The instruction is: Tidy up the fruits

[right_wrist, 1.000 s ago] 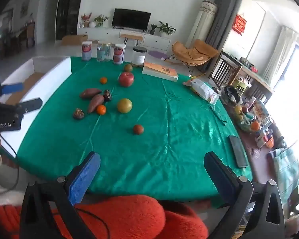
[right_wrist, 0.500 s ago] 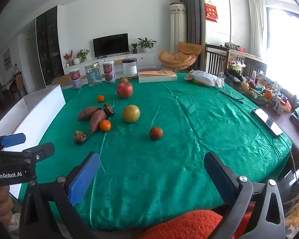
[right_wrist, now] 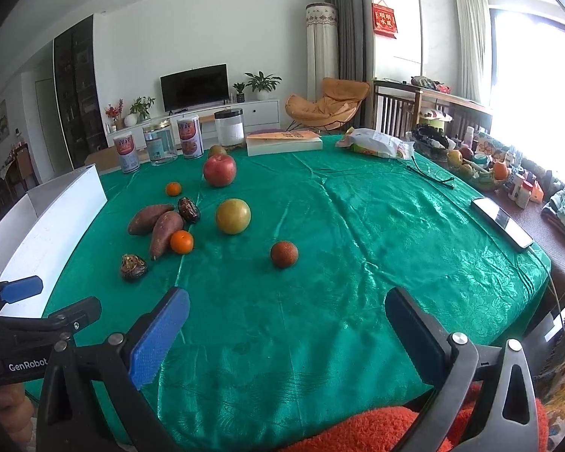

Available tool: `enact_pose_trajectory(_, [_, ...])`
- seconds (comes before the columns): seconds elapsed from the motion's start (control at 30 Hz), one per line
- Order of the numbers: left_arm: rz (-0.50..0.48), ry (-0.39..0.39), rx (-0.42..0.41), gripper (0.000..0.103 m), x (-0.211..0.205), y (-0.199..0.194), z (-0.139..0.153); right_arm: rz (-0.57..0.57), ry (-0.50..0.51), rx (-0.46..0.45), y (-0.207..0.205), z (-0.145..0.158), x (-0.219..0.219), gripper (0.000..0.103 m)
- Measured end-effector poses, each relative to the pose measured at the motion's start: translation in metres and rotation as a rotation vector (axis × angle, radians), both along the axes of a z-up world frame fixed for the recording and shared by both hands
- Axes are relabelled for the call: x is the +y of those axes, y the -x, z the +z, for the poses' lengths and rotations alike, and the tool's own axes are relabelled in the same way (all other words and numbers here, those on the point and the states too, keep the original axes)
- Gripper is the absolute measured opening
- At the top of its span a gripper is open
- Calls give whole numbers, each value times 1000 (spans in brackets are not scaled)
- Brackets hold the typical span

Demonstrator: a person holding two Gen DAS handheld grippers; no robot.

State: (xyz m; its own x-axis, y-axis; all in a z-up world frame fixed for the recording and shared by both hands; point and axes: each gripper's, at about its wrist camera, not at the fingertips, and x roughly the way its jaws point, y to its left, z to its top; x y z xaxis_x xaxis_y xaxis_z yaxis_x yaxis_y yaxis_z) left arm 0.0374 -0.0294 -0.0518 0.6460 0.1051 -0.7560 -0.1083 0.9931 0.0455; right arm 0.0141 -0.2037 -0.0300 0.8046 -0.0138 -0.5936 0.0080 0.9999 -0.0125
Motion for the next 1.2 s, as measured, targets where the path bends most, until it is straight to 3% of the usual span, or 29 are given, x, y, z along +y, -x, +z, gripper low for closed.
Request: enact_pose_trajectory(1.2, [-23,-34,3,99,-8,5,-1,-6,29,-24,6,2,5,103])
